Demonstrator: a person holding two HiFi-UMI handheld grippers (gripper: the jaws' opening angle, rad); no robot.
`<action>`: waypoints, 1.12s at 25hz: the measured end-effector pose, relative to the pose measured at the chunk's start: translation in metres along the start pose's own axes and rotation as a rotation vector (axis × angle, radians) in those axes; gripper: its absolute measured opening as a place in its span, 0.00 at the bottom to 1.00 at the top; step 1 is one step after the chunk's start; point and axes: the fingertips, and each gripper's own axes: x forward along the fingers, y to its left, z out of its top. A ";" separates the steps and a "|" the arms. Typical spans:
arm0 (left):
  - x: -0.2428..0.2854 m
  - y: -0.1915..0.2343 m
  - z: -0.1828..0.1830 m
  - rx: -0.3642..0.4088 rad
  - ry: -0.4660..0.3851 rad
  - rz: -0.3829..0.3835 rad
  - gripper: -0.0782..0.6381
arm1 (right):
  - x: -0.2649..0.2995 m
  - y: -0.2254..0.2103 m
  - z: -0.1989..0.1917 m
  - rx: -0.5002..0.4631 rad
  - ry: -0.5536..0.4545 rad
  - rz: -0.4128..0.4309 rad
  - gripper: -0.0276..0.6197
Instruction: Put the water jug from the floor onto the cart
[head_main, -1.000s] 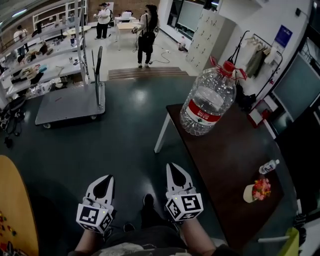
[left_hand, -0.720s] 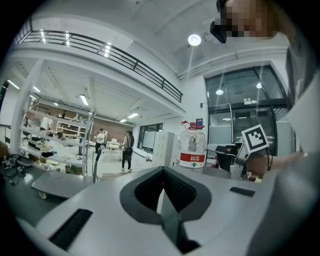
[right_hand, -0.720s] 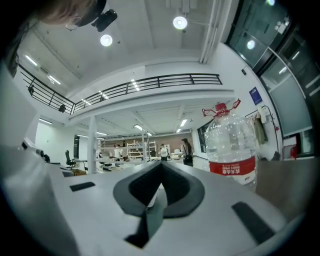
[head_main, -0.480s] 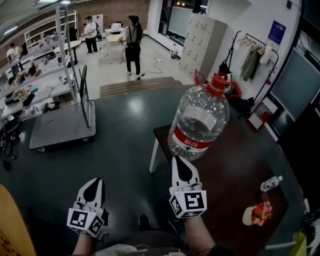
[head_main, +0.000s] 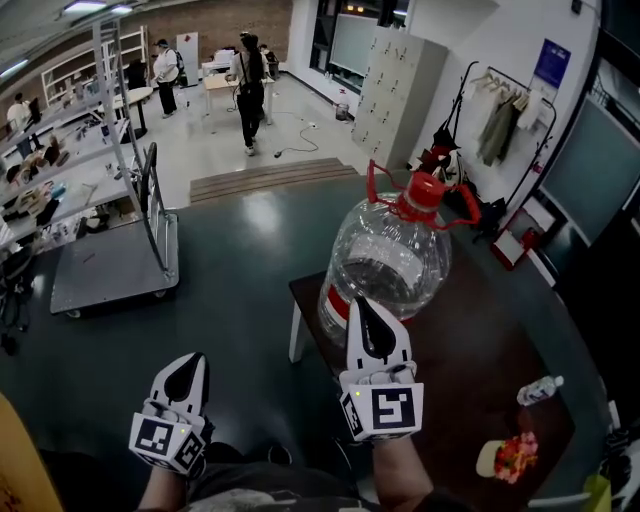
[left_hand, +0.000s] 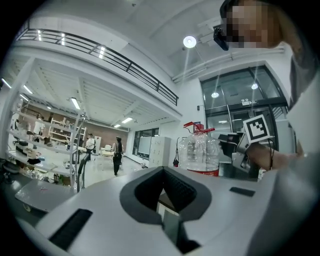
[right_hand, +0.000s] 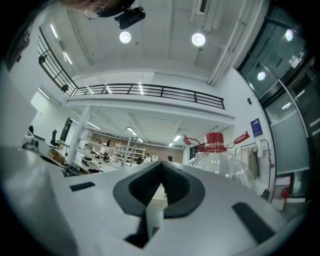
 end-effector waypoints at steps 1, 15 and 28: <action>0.006 0.002 -0.001 0.004 0.005 -0.006 0.12 | 0.005 -0.001 0.007 -0.016 -0.008 0.000 0.03; 0.145 0.060 0.022 -0.033 0.029 -0.363 0.12 | 0.094 -0.032 0.062 -0.024 0.016 -0.147 0.03; 0.281 0.032 0.103 0.043 0.020 -0.906 0.12 | 0.134 -0.046 0.077 -0.081 0.112 -0.508 0.03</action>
